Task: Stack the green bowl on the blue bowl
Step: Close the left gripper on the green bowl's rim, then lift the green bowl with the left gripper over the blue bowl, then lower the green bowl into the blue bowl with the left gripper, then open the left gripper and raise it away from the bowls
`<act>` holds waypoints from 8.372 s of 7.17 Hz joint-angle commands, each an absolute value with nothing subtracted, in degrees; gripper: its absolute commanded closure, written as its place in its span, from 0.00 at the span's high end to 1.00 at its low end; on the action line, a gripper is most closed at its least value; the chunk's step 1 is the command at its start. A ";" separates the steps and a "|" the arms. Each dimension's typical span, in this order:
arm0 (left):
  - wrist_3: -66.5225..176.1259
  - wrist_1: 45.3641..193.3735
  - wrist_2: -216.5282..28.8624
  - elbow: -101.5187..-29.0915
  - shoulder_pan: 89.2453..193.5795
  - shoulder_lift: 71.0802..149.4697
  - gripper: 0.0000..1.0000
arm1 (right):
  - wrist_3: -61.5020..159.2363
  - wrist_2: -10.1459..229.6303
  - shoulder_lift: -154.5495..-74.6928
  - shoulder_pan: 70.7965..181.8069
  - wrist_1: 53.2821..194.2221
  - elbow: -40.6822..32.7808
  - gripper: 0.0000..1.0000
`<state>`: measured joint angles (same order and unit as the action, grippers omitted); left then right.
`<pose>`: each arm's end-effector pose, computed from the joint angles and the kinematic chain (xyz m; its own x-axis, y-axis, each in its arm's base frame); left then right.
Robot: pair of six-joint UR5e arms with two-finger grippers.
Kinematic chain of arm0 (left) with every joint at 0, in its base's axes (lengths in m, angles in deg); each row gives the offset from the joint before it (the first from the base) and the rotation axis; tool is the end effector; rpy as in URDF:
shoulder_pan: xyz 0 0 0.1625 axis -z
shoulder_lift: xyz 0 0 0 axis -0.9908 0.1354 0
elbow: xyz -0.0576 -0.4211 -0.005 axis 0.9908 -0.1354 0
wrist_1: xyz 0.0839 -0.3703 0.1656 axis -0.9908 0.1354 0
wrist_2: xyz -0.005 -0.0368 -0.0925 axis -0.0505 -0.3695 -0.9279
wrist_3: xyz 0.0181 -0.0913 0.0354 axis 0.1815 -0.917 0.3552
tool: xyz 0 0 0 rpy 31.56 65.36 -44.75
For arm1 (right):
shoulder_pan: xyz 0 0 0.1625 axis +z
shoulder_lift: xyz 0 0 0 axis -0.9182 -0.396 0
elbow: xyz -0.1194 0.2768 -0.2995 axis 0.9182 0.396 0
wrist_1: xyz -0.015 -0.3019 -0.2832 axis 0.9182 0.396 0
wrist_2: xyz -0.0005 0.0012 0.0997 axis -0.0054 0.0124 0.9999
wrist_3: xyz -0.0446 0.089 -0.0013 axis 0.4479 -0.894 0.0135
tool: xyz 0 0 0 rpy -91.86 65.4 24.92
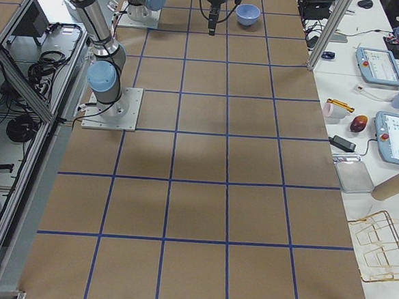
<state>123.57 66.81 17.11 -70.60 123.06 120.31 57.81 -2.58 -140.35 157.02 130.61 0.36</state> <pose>0.3733 -0.5002 0.1873 -0.9870 0.0770 0.1410 0.0902 0.9919 0.0900 0.1373 -0.4482 0.5343 -0.9920 0.1253 -0.0134 0.1255 0.9921 -0.0078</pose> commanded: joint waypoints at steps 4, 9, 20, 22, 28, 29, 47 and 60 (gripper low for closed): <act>123.50 66.72 16.65 -70.58 123.00 120.39 0.00 | 57.81 -2.58 -140.35 157.02 130.68 0.28 1.00; 122.89 67.86 16.82 -70.49 123.17 118.64 0.00 | 57.81 -2.58 -140.35 157.02 130.68 0.36 1.00; 82.86 90.98 9.17 -56.18 152.67 108.43 0.00 | 57.81 -2.58 -140.35 157.02 130.68 0.28 1.00; 79.90 91.42 8.65 -53.79 154.90 110.88 0.00 | 57.81 -2.58 -140.35 157.02 130.68 0.36 1.00; 85.95 89.24 9.53 -47.11 154.55 120.90 0.00 | 57.81 -2.58 -140.35 157.02 130.68 0.36 1.00; 86.05 88.87 9.53 -47.11 153.33 121.70 0.00 | 57.81 -2.58 -140.35 157.02 130.59 0.36 1.00; 89.40 82.89 11.37 -52.21 151.83 122.16 1.00 | 57.81 -2.58 -140.35 157.02 130.68 0.36 1.00; 74.48 89.75 16.56 -52.65 169.22 104.22 1.00 | 57.81 -2.58 -140.35 157.02 130.68 0.36 1.00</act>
<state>76.86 89.78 15.92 -52.59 167.25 104.97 57.81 -2.58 -140.35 157.02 130.62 0.35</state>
